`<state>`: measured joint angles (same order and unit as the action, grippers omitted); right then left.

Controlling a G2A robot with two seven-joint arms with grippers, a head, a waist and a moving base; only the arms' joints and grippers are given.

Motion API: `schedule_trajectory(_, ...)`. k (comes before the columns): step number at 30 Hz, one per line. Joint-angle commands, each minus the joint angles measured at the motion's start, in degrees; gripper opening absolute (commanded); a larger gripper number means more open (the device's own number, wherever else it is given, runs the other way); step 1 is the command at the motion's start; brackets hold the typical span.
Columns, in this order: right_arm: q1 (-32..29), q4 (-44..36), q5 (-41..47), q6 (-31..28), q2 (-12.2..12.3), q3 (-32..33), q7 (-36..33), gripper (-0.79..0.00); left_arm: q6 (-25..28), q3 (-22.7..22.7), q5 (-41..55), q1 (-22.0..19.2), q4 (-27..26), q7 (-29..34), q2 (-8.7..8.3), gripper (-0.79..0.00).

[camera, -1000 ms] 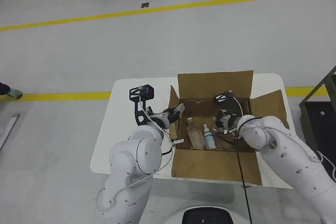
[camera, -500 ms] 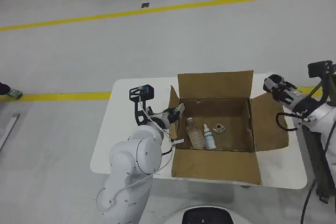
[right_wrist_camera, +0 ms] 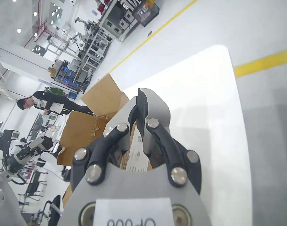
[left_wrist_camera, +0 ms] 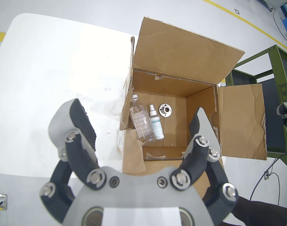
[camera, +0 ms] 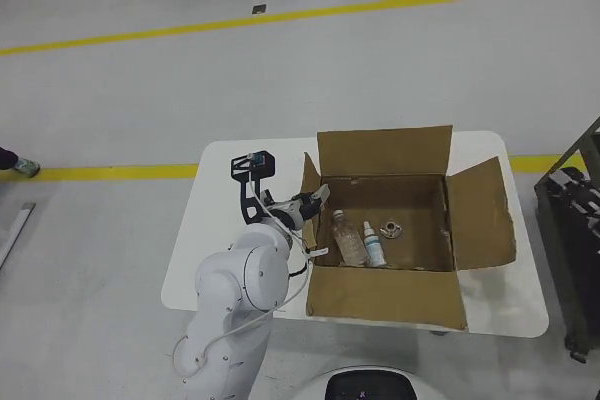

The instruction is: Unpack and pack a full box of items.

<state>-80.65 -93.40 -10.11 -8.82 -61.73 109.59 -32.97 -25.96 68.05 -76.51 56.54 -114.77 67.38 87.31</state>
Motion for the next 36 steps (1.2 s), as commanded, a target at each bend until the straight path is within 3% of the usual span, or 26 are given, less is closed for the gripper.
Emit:
schedule_trajectory(1, 1.2, 1.6, 0.4, 0.2, -0.1, -2.5, -1.1, -0.785, 0.0, 0.0, 0.0, 0.0, 0.0, 0.0, 0.00, 0.000)
schedule_trajectory(8, 4.7, 3.4, -0.3, -2.3, -0.3, -10.0, -5.0, -0.785, 0.0, 0.0, 0.0, 0.0, 0.0, 0.0, 0.00, 0.000)
schedule_trajectory(14, 5.7, 1.6, 1.3, -7.1, -0.1, -12.8, -9.4, -0.785, 1.3, 1.5, -0.5, 2.7, -1.1, -5.0, -0.21, -0.015)
schedule_trajectory(15, 5.9, 1.2, 0.8, -7.8, -0.1, -13.5, -10.5, -0.785, 1.2, 1.7, -2.9, 2.9, -2.0, -6.8, -0.31, -0.329)
schedule_trajectory(16, 6.2, 1.1, 0.5, -8.1, 0.0, -14.1, -11.3, -0.785, 1.1, 1.5, -3.8, 3.4, -2.6, -7.5, -0.33, -0.477)
schedule_trajectory(17, 6.6, 1.0, 0.3, -8.5, 0.0, -14.8, -12.1, -0.785, 0.7, 1.6, -3.8, 3.8, -3.2, -7.8, -0.30, -0.566)
schedule_trajectory(18, 7.0, 0.9, -0.4, -9.0, 0.1, -15.8, -13.3, -0.785, 0.4, 1.9, -4.1, 4.0, -3.6, -8.1, -0.31, -0.763)
schedule_trajectory(22, 8.9, 0.9, -4.9, -8.9, 0.2, -19.6, -16.5, -0.785, 1.3, 2.9, -5.4, 4.8, -2.8, -7.2, -0.45, -0.785)
schedule_trajectory(29, 11.0, 2.3, -4.8, -9.7, 0.3, -22.4, -17.8, -0.785, 1.3, 2.9, -7.1, 6.6, 0.4, -7.5, -0.44, -0.785)
schedule_trajectory(36, 11.3, 2.7, -2.8, -2.5, 0.4, -18.0, -8.2, -0.785, 3.7, 1.8, -2.4, 7.2, 4.3, -8.9, -0.13, -0.785)
